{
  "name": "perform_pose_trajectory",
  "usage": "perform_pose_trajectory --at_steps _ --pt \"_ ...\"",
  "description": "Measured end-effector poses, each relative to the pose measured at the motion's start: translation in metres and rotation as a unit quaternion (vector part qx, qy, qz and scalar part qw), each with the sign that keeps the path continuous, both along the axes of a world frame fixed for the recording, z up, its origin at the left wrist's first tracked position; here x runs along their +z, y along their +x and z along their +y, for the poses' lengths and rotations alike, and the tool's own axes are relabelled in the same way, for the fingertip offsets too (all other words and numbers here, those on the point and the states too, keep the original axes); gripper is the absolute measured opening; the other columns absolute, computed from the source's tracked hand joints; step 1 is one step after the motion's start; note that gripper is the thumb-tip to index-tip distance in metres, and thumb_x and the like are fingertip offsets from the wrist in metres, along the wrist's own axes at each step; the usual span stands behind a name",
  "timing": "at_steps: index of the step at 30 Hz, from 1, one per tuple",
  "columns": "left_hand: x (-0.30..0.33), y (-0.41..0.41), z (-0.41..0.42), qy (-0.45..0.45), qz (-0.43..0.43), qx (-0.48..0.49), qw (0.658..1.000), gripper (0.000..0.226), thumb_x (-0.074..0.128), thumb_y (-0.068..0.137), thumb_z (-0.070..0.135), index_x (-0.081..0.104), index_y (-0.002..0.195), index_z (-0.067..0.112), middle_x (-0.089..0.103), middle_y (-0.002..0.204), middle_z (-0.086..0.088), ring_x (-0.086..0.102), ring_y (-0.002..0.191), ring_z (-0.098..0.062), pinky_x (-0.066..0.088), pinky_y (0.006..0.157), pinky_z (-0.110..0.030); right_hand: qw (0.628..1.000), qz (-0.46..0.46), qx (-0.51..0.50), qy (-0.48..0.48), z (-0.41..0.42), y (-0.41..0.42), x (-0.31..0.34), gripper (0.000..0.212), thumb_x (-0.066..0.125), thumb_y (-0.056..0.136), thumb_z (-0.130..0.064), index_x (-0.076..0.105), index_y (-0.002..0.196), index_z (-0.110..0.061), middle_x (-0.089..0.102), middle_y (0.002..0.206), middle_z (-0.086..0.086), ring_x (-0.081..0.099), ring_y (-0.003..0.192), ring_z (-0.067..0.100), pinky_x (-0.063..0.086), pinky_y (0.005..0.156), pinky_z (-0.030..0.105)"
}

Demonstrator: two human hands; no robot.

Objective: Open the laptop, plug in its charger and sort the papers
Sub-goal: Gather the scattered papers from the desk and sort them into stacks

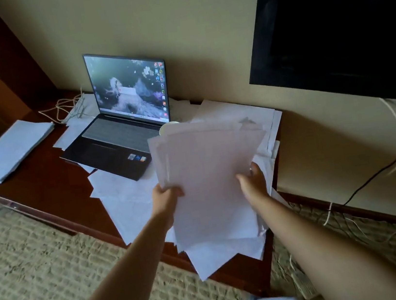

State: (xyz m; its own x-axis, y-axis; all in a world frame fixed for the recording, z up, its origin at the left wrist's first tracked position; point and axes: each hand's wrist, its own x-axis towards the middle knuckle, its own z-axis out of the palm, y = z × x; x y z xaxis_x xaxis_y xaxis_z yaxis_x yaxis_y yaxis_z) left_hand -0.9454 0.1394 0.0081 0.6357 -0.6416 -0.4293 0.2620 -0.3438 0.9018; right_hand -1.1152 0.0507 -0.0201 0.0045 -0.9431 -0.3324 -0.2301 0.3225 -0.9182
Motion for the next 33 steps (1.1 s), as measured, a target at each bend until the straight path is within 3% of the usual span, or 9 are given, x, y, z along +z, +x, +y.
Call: perform_pose_trajectory --at_steps 6,11,16,19,21,23,27,30,33 --pt "0.048 0.007 -0.012 -0.150 -0.096 0.019 0.984 0.033 0.073 0.073 -0.007 0.059 0.098 0.010 0.065 0.081 -0.001 0.062 0.070 -0.014 0.055 0.060 -0.021 0.982 -0.062 -0.025 -0.175 0.000 0.022 0.050 0.030 0.054 0.083 -0.003 0.052 0.110 -0.016 0.060 0.092 -0.008 0.058 0.082 0.014 0.043 0.063 0.018" --pt "0.040 0.004 0.007 -0.155 -0.127 0.004 0.980 0.058 0.084 0.066 0.007 0.051 0.112 0.020 0.062 0.099 -0.005 0.062 0.086 -0.016 0.052 0.061 -0.022 0.983 -0.053 -0.023 -0.173 0.015 0.025 0.043 0.051 0.055 0.081 -0.002 0.041 0.129 -0.017 0.056 0.126 0.002 0.056 0.112 0.023 0.047 0.091 0.034" --pt "0.052 0.010 0.008 -0.198 -0.164 -0.007 0.966 0.075 0.091 0.058 0.017 0.048 0.119 0.027 0.061 0.109 -0.004 0.063 0.099 -0.020 0.058 0.080 -0.037 0.971 -0.087 -0.046 -0.217 0.018 0.037 0.071 0.074 0.049 0.084 0.002 0.019 0.148 -0.021 0.033 0.147 -0.003 0.036 0.132 0.012 0.031 0.101 0.021" --pt "0.067 0.011 0.004 -0.215 -0.183 0.013 0.959 0.081 0.086 0.061 0.037 0.045 0.130 0.036 0.054 0.122 0.005 0.056 0.113 -0.015 0.052 0.092 -0.035 0.956 -0.095 -0.052 -0.273 0.018 0.044 0.086 0.078 0.047 0.080 0.008 0.020 0.147 -0.021 0.025 0.148 -0.012 0.023 0.129 -0.008 0.020 0.097 -0.001" --pt "0.081 0.008 0.000 -0.237 -0.182 0.051 0.953 0.057 0.075 0.078 0.033 0.049 0.129 0.030 0.053 0.108 0.015 0.054 0.103 -0.005 0.047 0.089 -0.025 0.950 -0.100 -0.052 -0.292 0.019 0.046 0.092 0.079 0.047 0.079 0.009 0.021 0.147 -0.021 0.026 0.145 -0.015 0.021 0.123 -0.015 0.015 0.088 -0.010" --pt "0.094 0.007 -0.006 -0.251 -0.194 0.097 0.943 0.031 0.065 0.088 0.033 0.057 0.116 0.022 0.055 0.092 0.010 0.054 0.082 0.000 0.045 0.077 -0.022 0.943 -0.114 -0.047 -0.310 0.020 0.048 0.097 0.073 0.050 0.085 0.003 0.022 0.147 -0.023 0.026 0.146 -0.015 0.022 0.121 -0.017 0.016 0.089 -0.010" --pt "0.098 0.010 -0.013 -0.236 -0.199 0.175 0.935 0.006 0.059 0.089 0.026 0.059 0.092 0.020 0.057 0.077 0.004 0.053 0.066 -0.005 0.045 0.067 -0.028 0.949 -0.126 -0.061 -0.282 0.024 0.055 0.107 0.060 0.054 0.094 -0.031 0.024 0.146 -0.031 0.030 0.148 -0.016 0.032 0.127 -0.005 0.028 0.096 0.011" --pt "0.094 0.016 -0.012 -0.218 -0.201 0.201 0.934 0.014 0.048 0.090 0.013 0.058 0.100 0.015 0.055 0.077 0.007 0.052 0.068 -0.005 0.045 0.069 -0.029 0.962 -0.120 -0.083 -0.232 0.021 0.055 0.111 0.063 0.055 0.092 -0.040 0.023 0.146 -0.030 0.041 0.143 -0.007 0.037 0.133 0.010 0.032 0.091 0.022" --pt "0.090 0.021 -0.012 -0.215 -0.190 0.207 0.935 0.020 0.056 0.090 0.028 0.057 0.105 0.015 0.056 0.079 0.006 0.053 0.068 -0.006 0.044 0.070 -0.029 0.972 -0.107 -0.027 -0.208 0.021 0.050 0.104 0.078 0.062 0.087 -0.043 0.014 0.147 -0.034 0.039 0.141 -0.012 0.036 0.128 0.000 0.031 0.091 0.021"
